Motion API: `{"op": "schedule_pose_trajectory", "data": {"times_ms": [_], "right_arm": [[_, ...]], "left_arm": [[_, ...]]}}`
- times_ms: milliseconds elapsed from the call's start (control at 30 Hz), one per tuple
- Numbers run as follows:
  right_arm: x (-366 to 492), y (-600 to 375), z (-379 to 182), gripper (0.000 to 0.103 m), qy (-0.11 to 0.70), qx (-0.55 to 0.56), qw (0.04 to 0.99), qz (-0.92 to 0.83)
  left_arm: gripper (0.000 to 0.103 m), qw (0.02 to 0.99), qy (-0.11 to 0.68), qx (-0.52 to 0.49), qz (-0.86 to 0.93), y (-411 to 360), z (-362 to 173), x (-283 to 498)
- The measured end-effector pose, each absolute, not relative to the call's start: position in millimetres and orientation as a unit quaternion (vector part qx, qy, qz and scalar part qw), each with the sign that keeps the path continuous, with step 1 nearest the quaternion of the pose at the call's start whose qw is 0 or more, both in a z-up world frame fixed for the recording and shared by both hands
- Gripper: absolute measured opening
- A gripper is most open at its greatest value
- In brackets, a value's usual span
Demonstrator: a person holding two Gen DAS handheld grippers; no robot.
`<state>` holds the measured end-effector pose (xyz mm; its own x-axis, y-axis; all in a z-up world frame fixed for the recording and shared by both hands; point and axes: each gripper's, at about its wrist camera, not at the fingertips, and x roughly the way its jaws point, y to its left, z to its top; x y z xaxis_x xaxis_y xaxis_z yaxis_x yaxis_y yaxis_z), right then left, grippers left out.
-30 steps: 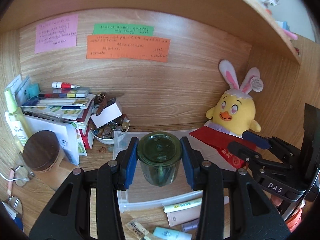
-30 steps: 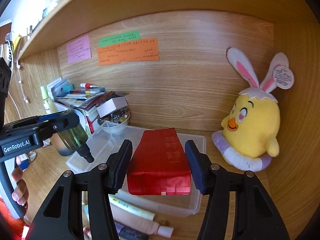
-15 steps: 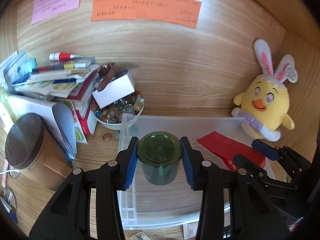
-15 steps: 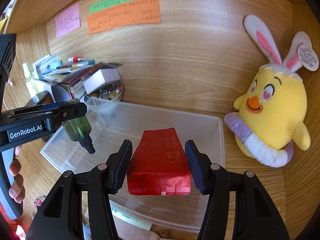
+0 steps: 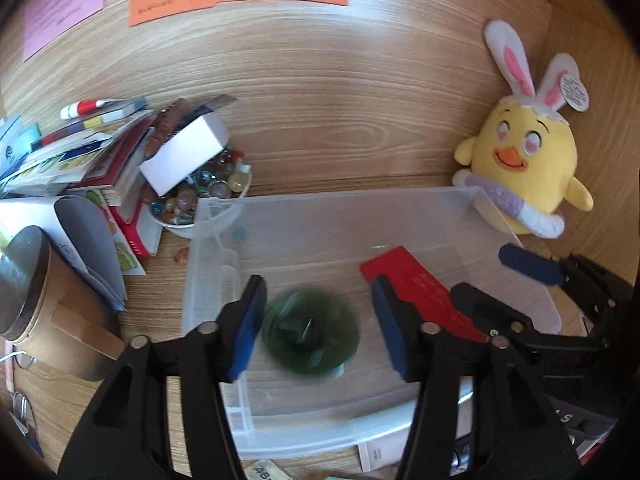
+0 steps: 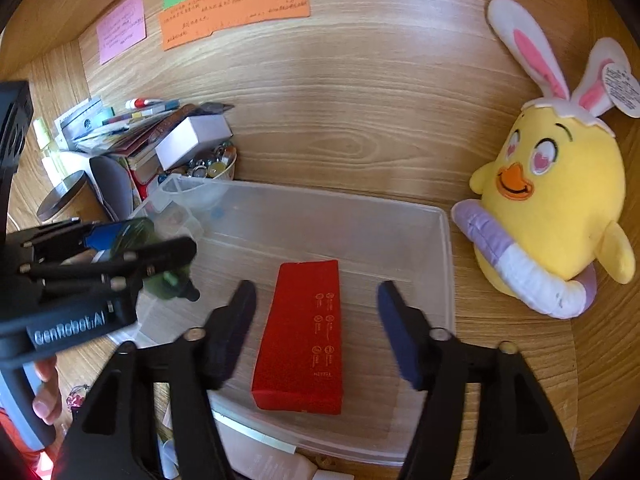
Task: Organize objects
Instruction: 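Open both tools to drop the bottle and pouch into the bin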
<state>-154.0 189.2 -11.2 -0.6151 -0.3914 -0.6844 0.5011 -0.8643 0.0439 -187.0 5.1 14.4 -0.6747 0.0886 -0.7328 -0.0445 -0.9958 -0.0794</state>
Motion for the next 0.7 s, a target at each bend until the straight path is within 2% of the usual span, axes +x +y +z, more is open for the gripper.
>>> {"op": "schedule_pose_trajectory", "data": {"times_ms": [167,267,400,700], "right_arm": [[-142,196,8,0.076,0.078,0.335,0.238,-0.908],[-131,204,21,0.084,0.072,0.322,0.241,-0.913],[-113,213,31,0.085,0.065,0.317,0.252,-0.912],[-70,238,25,0.086,0.05,0.319,0.254,-0.912]], "left_arm": [[0.068,0.064,-0.037,-0.399,0.914,6,26,-178],[0.078,0.068,-0.033,-0.384,0.92,7,37,-167],[0.093,0.065,-0.03,-0.362,0.93,4,52,-146],[0.099,0.071,-0.035,-0.358,0.93,-12,55,-100]]}}
